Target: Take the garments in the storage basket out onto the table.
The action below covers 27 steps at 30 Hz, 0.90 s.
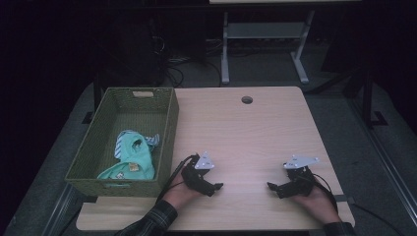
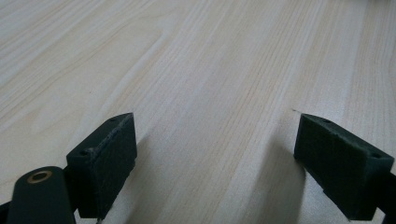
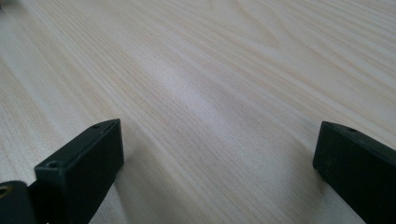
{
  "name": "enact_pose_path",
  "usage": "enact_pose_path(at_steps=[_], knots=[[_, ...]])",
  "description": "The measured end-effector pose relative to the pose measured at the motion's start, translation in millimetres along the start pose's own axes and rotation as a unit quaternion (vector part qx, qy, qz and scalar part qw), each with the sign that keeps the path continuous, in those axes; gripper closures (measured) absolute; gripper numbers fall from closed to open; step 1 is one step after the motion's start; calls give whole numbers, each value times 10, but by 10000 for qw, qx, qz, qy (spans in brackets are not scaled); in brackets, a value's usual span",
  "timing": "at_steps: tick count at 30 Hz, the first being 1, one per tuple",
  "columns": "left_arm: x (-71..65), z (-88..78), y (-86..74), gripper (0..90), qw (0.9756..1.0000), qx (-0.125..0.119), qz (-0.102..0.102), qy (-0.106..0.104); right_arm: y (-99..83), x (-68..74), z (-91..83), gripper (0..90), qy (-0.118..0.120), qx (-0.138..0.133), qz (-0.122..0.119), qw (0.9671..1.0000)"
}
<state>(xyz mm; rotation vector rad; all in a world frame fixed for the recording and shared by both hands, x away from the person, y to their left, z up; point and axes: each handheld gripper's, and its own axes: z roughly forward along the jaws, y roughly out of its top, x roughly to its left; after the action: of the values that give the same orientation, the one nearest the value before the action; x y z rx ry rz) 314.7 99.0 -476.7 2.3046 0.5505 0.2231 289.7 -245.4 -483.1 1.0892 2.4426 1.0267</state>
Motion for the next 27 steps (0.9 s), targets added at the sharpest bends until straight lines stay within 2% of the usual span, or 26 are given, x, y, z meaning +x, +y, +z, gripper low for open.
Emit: enact_pose_path(at_steps=[13, 18, 23, 27], knots=[[22, -7, 35, 131, 9999, 163, 15, -2, 0, 0, 0, 15, 1, 1, 0, 10000], [36, -26, 49, 134, 9996, 260, 55, 60, 0, 0, -1, 15, 0, 3, 1, 10000], [38, -35, 65, 134, 9996, 244, 82, 82, 0, 0, 0, 15, 0, 3, 1, 10000], [43, -44, 70, 133, 9997, 217, 1, 63, 0, 0, 0, 15, 0, 1, 1, 10000]])
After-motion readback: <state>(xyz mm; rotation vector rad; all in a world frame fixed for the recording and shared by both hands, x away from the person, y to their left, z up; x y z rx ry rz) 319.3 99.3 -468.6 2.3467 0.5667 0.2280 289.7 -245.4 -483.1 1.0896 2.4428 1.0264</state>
